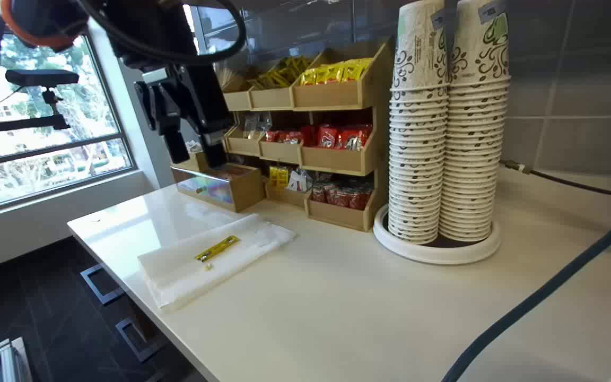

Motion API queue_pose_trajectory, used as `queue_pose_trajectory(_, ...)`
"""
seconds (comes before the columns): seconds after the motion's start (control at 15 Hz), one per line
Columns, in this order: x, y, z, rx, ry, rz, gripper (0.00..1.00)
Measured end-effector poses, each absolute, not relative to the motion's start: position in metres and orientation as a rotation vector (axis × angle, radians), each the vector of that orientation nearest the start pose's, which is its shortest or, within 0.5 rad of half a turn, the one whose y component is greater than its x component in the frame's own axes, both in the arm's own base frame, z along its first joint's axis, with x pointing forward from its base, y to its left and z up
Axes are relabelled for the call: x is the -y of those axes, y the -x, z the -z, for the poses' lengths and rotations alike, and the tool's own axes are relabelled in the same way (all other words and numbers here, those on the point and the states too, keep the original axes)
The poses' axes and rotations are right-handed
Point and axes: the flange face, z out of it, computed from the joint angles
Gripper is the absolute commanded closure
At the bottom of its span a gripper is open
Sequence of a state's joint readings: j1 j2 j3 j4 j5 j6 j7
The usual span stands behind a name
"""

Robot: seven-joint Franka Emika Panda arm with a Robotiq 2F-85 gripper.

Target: Press down twice on the yellow snack.

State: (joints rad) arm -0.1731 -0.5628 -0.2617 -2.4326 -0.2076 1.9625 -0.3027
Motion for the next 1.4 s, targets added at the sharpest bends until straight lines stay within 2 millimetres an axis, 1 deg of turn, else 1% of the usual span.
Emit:
queue_pose_trajectory(0.8,0.186,-0.348,-0.503,-0.043,3.221,0.092,0.00)
queue_pose_trajectory(0.87,0.185,-0.349,-0.503,-0.040,3.219,0.092,0.00)
queue_pose_trajectory(0.93,0.179,-0.351,-0.501,-0.022,3.217,0.077,0.00)
queue_pose_trajectory(1.0,0.169,-0.354,-0.497,0.009,3.209,0.056,0.00)
queue_pose_trajectory(1.07,0.153,-0.360,-0.491,0.050,3.199,0.039,0.00)
queue_pose_trajectory(1.27,0.099,-0.378,-0.474,0.158,3.149,0.002,0.00)
queue_pose_trajectory(1.4,0.068,-0.389,-0.463,0.206,3.120,0.007,0.00)
